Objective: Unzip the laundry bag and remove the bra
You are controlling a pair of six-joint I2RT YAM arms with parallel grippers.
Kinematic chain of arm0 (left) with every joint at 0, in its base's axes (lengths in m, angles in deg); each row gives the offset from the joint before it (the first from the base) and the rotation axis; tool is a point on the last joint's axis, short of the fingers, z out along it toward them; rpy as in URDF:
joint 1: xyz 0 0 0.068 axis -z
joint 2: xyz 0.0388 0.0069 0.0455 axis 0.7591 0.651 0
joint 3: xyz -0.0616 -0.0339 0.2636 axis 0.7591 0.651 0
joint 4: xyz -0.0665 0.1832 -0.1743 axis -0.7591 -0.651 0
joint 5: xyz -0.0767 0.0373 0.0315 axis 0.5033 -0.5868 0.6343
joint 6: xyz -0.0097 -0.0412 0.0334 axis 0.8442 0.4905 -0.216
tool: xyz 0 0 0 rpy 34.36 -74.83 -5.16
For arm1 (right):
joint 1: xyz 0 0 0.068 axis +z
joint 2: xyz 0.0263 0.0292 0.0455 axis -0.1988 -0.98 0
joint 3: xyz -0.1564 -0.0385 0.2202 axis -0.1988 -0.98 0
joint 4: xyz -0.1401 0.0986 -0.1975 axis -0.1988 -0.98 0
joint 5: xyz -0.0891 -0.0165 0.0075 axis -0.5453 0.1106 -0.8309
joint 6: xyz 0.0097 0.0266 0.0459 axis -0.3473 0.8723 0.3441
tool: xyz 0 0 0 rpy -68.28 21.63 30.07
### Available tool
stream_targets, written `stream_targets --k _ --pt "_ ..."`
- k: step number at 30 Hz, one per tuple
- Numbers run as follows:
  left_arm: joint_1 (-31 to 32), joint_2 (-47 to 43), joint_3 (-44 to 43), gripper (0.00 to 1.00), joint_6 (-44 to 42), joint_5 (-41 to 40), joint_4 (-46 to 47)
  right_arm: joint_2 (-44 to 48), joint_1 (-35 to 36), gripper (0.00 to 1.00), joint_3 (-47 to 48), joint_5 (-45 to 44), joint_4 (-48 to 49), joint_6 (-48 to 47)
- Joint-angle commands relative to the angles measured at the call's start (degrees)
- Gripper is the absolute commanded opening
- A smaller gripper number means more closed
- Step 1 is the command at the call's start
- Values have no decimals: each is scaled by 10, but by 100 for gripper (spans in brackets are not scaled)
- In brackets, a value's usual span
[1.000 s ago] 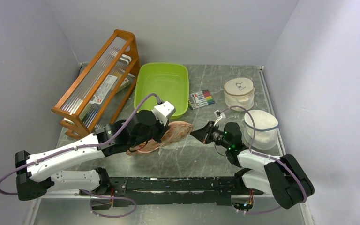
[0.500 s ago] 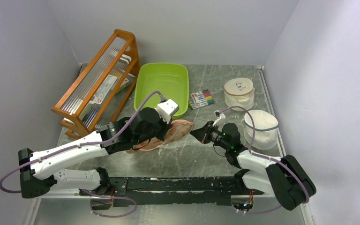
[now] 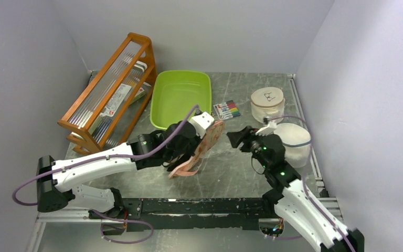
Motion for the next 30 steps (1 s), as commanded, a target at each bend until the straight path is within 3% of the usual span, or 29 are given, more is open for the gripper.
stream_targets --k 1,5,10,13,16,21,26,30 --pt "31 43 -33 7 -22 -41 49 121 -2 65 88 -159 -183 -24" --pt "63 108 -66 7 -31 -52 66 178 -2 72 167 -230 -249 -59" --pt "88 205 -108 9 -6 -2 82 178 -2 73 234 -264 -294 -94" --pt "104 258 -129 27 6 30 82 180 -2 72 247 -274 -306 -104" --pt "123 278 -126 56 6 48 88 186 -2 72 243 -273 -304 -108" --pt "127 224 -71 83 19 83 106 174 -2 72 232 -251 -294 -119" --pt "122 121 3 91 45 66 91 144 -2 72 229 -230 -291 -129" --pt "78 35 76 93 84 75 86 135 -2 73 225 -218 -280 -139"
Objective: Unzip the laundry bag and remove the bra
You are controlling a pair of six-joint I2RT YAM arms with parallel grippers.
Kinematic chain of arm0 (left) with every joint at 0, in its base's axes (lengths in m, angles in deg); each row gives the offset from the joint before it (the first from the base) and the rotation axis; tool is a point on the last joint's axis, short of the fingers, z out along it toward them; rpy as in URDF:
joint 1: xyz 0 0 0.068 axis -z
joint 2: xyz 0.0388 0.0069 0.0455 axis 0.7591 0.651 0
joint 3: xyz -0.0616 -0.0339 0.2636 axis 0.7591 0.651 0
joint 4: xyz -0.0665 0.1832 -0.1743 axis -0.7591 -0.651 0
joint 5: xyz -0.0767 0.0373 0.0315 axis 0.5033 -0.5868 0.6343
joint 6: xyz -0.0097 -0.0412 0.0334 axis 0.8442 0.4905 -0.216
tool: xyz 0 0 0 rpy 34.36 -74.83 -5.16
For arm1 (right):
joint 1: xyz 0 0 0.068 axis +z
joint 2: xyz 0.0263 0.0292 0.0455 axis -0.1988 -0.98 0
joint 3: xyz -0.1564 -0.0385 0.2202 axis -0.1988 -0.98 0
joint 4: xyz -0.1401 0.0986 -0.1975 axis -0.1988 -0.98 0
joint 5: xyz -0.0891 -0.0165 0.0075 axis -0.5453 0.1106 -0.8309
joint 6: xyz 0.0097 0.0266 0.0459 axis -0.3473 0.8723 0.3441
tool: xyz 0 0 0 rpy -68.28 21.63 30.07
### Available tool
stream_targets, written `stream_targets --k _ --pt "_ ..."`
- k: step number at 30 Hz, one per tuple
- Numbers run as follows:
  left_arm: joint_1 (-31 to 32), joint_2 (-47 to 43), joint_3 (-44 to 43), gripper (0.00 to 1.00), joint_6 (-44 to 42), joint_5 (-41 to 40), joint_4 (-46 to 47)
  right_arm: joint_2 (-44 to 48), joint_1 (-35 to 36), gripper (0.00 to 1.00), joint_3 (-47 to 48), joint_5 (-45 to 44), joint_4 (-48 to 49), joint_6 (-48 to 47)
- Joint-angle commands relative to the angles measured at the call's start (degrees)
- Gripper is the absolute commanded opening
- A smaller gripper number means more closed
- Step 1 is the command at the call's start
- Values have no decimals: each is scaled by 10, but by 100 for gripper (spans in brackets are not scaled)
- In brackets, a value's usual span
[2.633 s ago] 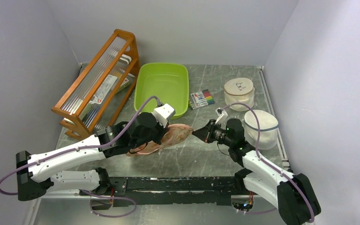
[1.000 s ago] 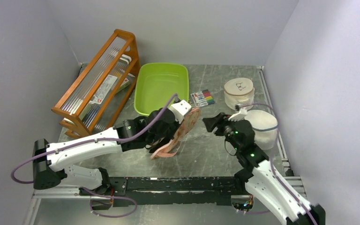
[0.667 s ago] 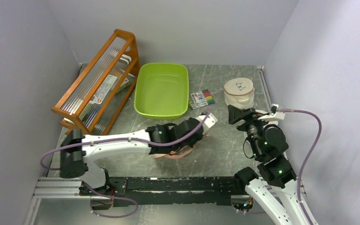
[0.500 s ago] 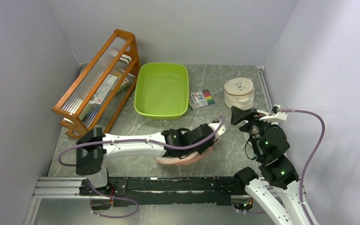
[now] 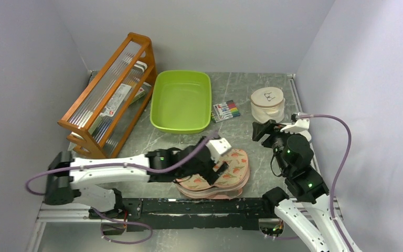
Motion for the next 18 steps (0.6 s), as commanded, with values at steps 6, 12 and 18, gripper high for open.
stream_targets --k 6,12,18 --pt "-200 -188 144 99 108 75 -10 -60 -1 79 15 96 11 -86" --pt "-340 -231 159 99 141 138 -72 -157 0 89 48 281 21 -164" --pt "-358 -260 204 100 178 152 -83 -241 62 100 61 361 29 -196"
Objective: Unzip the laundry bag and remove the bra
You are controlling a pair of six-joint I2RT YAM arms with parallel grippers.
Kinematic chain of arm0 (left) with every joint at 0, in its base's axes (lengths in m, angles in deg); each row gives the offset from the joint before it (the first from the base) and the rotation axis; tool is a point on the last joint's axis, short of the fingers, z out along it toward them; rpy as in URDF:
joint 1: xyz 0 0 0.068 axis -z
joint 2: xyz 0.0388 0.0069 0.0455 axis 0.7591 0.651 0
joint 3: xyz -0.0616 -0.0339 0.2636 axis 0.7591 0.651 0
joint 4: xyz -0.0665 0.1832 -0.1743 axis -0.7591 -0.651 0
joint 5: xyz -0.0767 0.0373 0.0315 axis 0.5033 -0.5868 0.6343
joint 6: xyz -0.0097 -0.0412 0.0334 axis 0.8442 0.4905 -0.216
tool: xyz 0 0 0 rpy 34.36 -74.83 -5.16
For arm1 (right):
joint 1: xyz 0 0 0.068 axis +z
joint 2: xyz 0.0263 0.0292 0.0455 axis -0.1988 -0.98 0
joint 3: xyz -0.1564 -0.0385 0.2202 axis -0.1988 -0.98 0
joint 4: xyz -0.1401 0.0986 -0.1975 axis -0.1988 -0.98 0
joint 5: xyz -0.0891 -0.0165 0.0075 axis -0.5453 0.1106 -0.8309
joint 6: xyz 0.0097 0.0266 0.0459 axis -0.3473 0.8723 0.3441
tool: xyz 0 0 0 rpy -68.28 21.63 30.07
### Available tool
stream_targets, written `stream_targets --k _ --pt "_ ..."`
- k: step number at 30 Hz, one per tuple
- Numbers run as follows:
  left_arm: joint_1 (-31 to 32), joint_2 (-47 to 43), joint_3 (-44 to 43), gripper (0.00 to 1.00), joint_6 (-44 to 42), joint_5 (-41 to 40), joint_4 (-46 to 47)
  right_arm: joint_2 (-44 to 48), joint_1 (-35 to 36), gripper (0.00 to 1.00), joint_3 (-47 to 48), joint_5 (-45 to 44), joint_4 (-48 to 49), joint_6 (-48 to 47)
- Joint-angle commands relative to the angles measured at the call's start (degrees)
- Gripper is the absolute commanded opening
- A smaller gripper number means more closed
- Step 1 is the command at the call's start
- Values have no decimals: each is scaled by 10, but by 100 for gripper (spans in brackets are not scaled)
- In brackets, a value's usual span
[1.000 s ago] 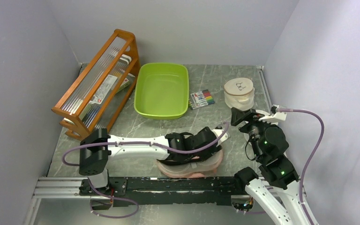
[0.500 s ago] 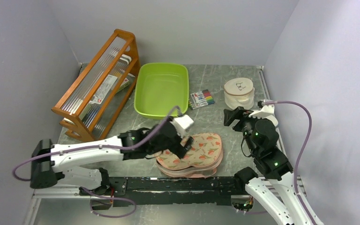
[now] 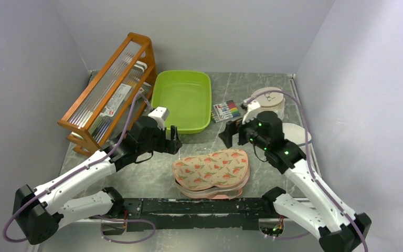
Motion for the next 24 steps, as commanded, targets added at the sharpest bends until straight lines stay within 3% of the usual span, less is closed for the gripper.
stream_targets --k 1,9,13,18,24 --pt "-6 -28 25 100 40 20 -35 -40 71 100 18 69 13 -47" --pt "-22 -58 -18 99 -4 -59 -62 -147 294 100 38 -140 -14 -63" --pt "-23 -127 -16 99 0 -74 -67 -198 374 100 36 -203 -37 -62" --pt "-23 -225 2 99 8 -80 -59 -269 443 100 40 -231 -67 -40" --pt "-23 -253 -8 99 11 -108 -92 -327 529 99 53 -258 -90 10"
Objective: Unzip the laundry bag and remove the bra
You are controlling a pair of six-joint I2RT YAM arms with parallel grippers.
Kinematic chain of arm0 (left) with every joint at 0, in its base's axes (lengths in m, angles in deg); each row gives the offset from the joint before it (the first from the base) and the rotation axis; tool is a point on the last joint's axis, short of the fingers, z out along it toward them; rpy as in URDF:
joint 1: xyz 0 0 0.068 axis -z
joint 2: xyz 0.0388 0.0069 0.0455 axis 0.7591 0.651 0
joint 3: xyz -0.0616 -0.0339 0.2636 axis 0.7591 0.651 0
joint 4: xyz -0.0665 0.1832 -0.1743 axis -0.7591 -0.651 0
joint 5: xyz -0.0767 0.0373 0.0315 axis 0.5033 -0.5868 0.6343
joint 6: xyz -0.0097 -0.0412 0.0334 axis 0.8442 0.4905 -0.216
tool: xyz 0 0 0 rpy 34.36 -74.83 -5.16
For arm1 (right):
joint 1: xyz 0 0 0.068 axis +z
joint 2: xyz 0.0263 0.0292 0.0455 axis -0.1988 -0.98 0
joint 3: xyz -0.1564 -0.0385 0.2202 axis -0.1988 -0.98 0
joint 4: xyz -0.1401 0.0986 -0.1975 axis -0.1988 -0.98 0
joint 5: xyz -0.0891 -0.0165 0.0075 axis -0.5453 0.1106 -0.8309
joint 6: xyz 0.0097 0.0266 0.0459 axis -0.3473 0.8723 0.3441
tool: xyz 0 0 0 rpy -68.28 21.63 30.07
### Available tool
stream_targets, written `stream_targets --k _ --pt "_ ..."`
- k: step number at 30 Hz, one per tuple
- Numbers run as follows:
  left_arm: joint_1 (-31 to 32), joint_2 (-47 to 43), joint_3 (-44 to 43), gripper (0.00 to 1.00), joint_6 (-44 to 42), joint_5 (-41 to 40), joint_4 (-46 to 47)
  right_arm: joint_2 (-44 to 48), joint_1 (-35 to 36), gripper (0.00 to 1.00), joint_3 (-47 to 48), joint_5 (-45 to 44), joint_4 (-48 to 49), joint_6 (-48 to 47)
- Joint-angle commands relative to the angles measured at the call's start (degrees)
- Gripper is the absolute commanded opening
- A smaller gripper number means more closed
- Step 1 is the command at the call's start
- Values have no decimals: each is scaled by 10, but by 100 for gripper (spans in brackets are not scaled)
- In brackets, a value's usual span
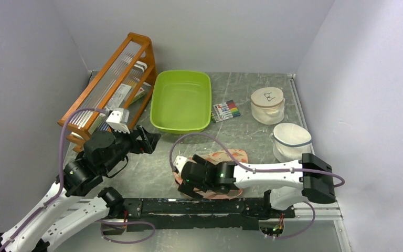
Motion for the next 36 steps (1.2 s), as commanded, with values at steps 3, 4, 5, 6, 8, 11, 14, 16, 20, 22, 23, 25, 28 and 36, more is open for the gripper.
stream_targets --k 3,4,5,6,8,11,14,16,20,22,23,25,28,36 --pt "-5 5 -3 99 13 -19 -31 -31 67 96 23 -65 -28 60" --pt "-5 5 -1 99 13 -13 -27 -35 72 95 24 -78 -27 64" --pt "-4 6 2 99 13 -8 -23 -39 74 94 24 -94 -28 68" --pt "-4 6 4 99 12 -4 -16 -41 75 92 26 -107 -29 71" --pt "-4 8 5 99 14 -2 -13 -47 75 87 28 -127 -28 80" --pt "-5 13 -2 99 16 4 -19 -55 75 81 28 -149 -30 88" --pt "-5 13 -1 99 14 4 -22 -59 75 75 28 -165 -27 90" --pt "-4 14 -1 99 14 0 -24 -59 75 70 30 -174 -25 89" --pt "-5 17 -7 99 20 2 -32 -58 75 61 36 -226 -38 104" --pt "-4 17 -6 99 19 5 -30 -54 75 54 36 -262 -38 109" --pt "-4 17 -4 99 18 6 -26 -50 75 53 34 -279 -33 108" --pt "-4 21 -2 99 19 5 -23 -43 75 53 29 -318 -19 108" --pt "-4 30 -8 99 25 11 -23 -38 74 59 26 -368 12 77" --pt "-4 44 -25 99 29 12 -39 -51 16 90 2 -421 161 -106"
